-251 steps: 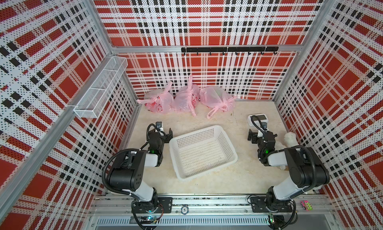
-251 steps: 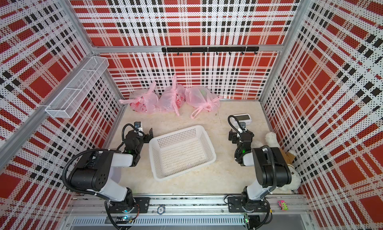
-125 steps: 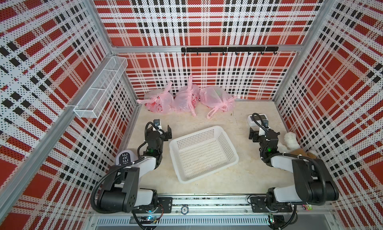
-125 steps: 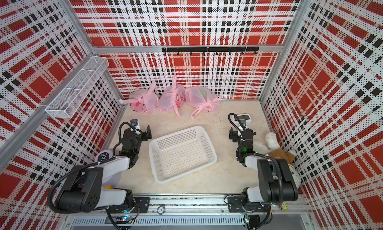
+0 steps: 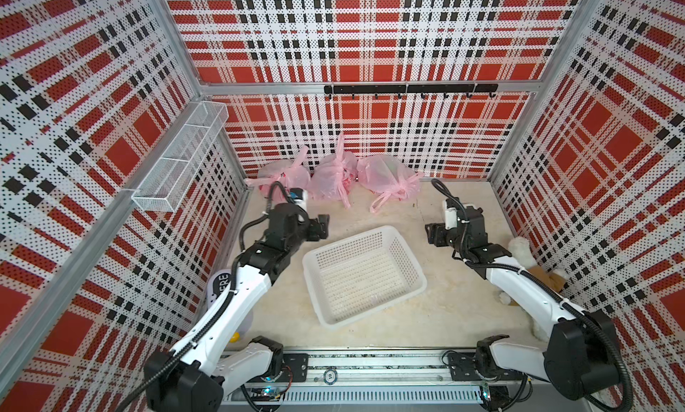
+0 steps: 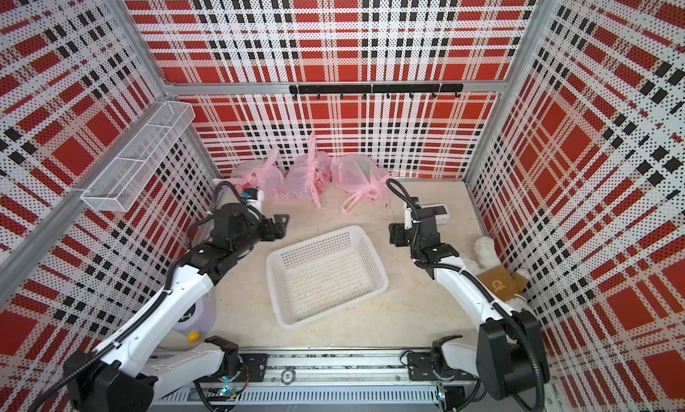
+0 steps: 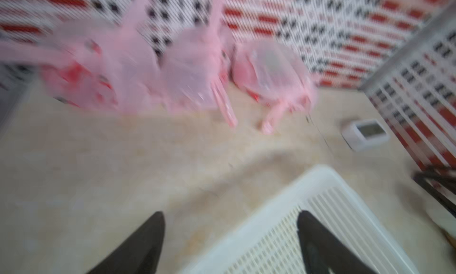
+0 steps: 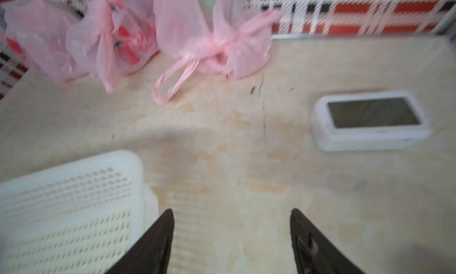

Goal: Untie the knot of a plastic bag & take out the apple
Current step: Move the basket to the center of the board.

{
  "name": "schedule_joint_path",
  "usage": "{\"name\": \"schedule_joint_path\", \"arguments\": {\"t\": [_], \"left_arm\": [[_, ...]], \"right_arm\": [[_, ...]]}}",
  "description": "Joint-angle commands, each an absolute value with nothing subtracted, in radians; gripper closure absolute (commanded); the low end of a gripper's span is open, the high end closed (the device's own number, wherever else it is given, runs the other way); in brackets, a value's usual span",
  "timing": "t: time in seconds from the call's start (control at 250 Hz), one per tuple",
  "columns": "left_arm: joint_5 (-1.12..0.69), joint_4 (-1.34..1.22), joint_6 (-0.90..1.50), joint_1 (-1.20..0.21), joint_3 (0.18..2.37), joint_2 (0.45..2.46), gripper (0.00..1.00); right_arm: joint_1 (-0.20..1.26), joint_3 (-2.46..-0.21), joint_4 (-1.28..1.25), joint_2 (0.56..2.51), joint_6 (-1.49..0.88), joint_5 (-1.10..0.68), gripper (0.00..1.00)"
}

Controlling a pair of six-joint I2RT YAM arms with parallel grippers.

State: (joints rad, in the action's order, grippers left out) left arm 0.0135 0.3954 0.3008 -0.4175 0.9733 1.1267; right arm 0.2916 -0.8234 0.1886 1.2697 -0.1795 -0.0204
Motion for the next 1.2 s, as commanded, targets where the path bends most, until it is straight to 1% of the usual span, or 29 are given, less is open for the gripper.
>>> {"name": "schedule_joint_path", "arguments": {"t": [0.0,0.044,0.084,0.164,0.276,0.448,0.572,0.636,0.768,0.86,0.936,0.964,1.032,1.064,1.084,1.128,1.193], "left_arm": [[-0.035,0.609,0.428,-0.587,0.94,1.193,0.23],[-0.036,0.602,0.458,-0.639,0.927,1.226,0.23],[-0.047,0.598,0.477,-0.658,0.916,1.255,0.24],[-0.056,0.589,0.493,-0.634,0.89,1.312,0.25],[-0.129,0.561,0.482,-0.516,0.872,1.378,0.3],[-0.184,0.512,0.401,-0.339,0.907,1.47,0.3],[-0.17,0.517,0.357,-0.21,0.974,1.555,0.3],[-0.153,0.514,0.339,-0.153,1.013,1.598,0.3],[-0.157,0.499,0.314,-0.048,1.11,1.697,0.29],[-0.174,0.494,0.313,0.001,1.188,1.756,0.3],[-0.144,0.5,0.296,0.024,1.245,1.794,0.3],[-0.144,0.508,0.293,0.036,1.266,1.808,0.29],[-0.147,0.522,0.288,0.057,1.307,1.839,0.28],[-0.151,0.522,0.262,0.064,1.321,1.85,0.27],[-0.153,0.522,0.257,0.067,1.329,1.855,0.27],[-0.156,0.522,0.253,0.072,1.343,1.869,0.27],[-0.166,0.516,0.252,0.076,1.353,1.88,0.26]], "right_arm": [[0.36,-0.85,0.364,1.314,-0.257,-0.127,0.26],[0.385,-0.848,0.378,1.327,-0.274,-0.149,0.28],[0.405,-0.844,0.38,1.337,-0.29,-0.171,0.29],[0.443,-0.833,0.371,1.354,-0.321,-0.209,0.33],[0.511,-0.833,0.365,1.393,-0.327,-0.203,0.39],[0.597,-0.845,0.32,1.484,-0.357,-0.208,0.5],[0.666,-0.887,0.255,1.55,-0.393,-0.217,0.57],[0.704,-0.931,0.238,1.597,-0.399,-0.218,0.59],[0.774,-1.06,0.224,1.717,-0.405,-0.234,0.59],[0.809,-1.152,0.207,1.809,-0.413,-0.256,0.55],[0.82,-1.238,0.221,1.878,-0.409,-0.28,0.46],[0.822,-1.27,0.236,1.898,-0.405,-0.286,0.44],[0.82,-1.348,0.291,1.92,-0.385,-0.282,0.38],[0.819,-1.388,0.332,1.923,-0.369,-0.273,0.35],[0.817,-1.413,0.359,1.924,-0.356,-0.271,0.31],[0.809,-1.465,0.41,1.921,-0.333,-0.267,0.26],[0.787,-1.532,0.475,1.915,-0.302,-0.271,0.24]]}}
